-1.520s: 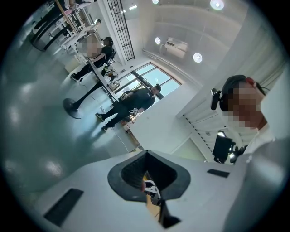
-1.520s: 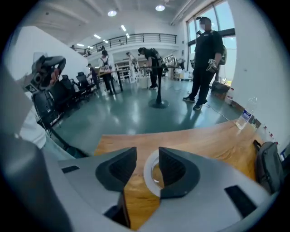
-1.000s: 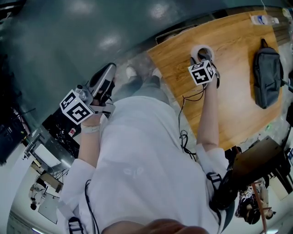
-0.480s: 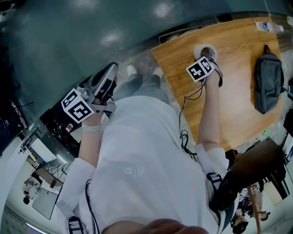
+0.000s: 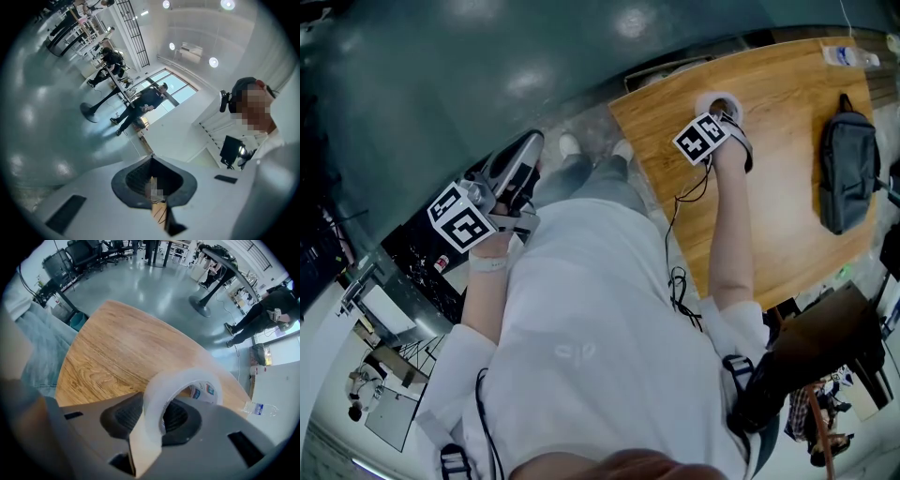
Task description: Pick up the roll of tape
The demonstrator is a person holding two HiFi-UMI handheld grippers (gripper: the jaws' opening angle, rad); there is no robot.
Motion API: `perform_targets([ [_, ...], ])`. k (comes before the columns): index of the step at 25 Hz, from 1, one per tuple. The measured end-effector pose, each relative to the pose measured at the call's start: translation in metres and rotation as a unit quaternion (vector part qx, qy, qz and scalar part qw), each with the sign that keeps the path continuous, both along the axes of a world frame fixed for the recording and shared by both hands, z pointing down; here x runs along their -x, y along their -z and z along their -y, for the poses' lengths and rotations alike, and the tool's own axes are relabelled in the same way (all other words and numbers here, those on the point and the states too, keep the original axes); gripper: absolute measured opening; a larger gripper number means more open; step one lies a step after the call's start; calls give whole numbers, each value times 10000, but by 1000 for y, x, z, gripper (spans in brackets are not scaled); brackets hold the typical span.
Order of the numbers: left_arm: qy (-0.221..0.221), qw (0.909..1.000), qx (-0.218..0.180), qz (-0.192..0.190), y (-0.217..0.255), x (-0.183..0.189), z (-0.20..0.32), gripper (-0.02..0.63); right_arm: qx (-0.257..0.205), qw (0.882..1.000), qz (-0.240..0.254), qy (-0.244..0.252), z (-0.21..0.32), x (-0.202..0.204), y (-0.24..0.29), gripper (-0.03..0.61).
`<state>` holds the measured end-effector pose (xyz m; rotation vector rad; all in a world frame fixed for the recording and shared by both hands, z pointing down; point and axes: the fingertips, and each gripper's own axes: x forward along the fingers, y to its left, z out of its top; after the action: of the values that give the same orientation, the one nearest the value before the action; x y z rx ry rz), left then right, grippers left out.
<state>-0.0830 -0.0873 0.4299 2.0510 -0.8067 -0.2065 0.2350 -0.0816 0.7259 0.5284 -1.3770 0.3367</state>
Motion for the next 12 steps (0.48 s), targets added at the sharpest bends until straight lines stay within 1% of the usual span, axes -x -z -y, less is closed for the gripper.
perform_targets([
  [5, 6, 10000, 9, -11, -1, 1, 0, 0, 300, 9992, -221, 171, -2, -1, -7, 126],
  [9, 3, 10000, 19, -33, -1, 1, 0, 0, 634, 9978, -149, 127, -2, -1, -9, 115],
  [12, -4, 10000, 30, -46, -1, 0, -2, 0, 737, 9972, -99, 116, -2, 0, -7, 114],
])
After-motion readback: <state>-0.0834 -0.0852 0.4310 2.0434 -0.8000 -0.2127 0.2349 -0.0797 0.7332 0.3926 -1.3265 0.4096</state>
